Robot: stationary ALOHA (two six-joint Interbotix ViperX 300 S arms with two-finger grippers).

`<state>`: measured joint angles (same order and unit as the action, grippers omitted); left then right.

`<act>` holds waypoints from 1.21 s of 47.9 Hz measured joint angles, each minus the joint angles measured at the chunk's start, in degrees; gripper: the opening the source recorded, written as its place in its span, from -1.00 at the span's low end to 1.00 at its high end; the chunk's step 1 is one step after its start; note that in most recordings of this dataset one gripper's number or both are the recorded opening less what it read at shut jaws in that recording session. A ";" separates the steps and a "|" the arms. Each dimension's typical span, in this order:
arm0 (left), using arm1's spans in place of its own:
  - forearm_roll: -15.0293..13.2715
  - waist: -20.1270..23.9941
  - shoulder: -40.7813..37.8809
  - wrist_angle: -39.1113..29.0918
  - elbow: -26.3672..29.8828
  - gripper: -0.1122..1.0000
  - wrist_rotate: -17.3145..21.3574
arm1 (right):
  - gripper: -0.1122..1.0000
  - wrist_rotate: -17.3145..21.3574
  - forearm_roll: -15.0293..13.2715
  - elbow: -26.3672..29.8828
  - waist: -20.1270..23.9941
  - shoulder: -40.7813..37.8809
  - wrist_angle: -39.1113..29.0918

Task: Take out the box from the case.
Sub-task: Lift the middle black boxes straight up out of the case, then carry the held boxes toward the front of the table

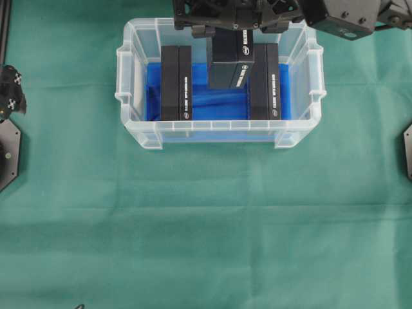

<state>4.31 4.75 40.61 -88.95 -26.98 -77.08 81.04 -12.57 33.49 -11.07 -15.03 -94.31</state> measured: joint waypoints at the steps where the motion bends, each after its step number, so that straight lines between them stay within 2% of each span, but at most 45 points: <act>1: 0.00 0.00 0.00 0.00 0.00 0.89 0.00 | 0.41 0.00 0.00 -0.09 0.09 0.00 -0.09; 21: 0.00 0.00 0.09 0.09 0.00 0.89 0.00 | 0.41 0.00 0.00 -0.09 0.18 0.00 -2.81; 30: 0.00 0.00 0.09 -0.09 0.00 0.89 0.00 | 0.41 0.70 0.00 0.00 1.93 0.00 -2.81; 58: 0.00 0.00 0.09 -0.18 0.00 0.89 0.09 | 0.41 11.78 -1.05 0.00 14.59 0.00 -5.71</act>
<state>4.31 4.75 40.69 -89.12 -26.98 -76.99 92.81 -13.62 33.49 3.52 -15.03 -100.02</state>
